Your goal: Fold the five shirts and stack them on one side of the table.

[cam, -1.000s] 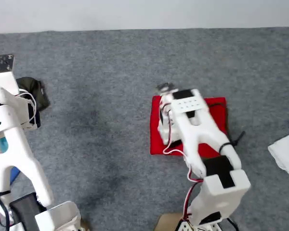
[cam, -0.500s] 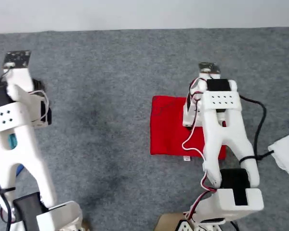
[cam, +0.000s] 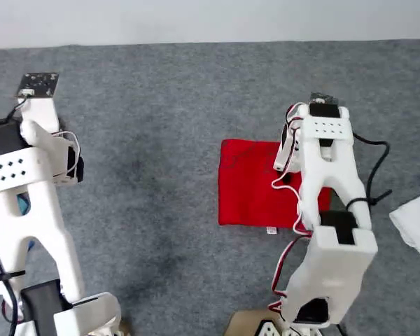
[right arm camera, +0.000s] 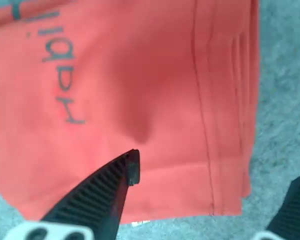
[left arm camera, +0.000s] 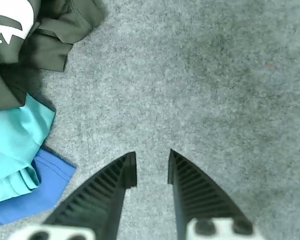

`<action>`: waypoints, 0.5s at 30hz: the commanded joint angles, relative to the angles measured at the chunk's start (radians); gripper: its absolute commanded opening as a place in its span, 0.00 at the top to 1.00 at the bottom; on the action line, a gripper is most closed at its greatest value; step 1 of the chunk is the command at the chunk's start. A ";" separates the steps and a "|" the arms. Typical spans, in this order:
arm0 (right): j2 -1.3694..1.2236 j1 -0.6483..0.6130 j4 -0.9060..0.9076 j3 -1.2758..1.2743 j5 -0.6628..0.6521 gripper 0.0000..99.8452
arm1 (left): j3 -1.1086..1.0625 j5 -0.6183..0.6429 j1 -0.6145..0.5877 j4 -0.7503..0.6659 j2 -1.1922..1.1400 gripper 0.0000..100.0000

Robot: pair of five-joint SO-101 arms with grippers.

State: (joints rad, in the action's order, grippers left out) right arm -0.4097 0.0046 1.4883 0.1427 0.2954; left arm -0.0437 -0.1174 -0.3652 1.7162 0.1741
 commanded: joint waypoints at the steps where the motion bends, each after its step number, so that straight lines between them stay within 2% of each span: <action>1: -0.030 -0.008 0.007 0.069 0.005 0.56 | 0.008 -0.002 0.008 0.008 0.040 0.89; 13: -0.223 -0.025 -0.038 0.080 0.005 0.56 | 0.008 -0.002 0.008 0.006 0.034 0.89; 15: -0.243 -0.027 -0.038 0.080 0.005 0.59 | 0.008 -0.002 0.008 0.003 0.032 0.89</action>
State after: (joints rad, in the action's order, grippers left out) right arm -0.6153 -0.0169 1.4653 0.2010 0.2954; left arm -0.0437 -0.1174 -0.3652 1.7162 0.1741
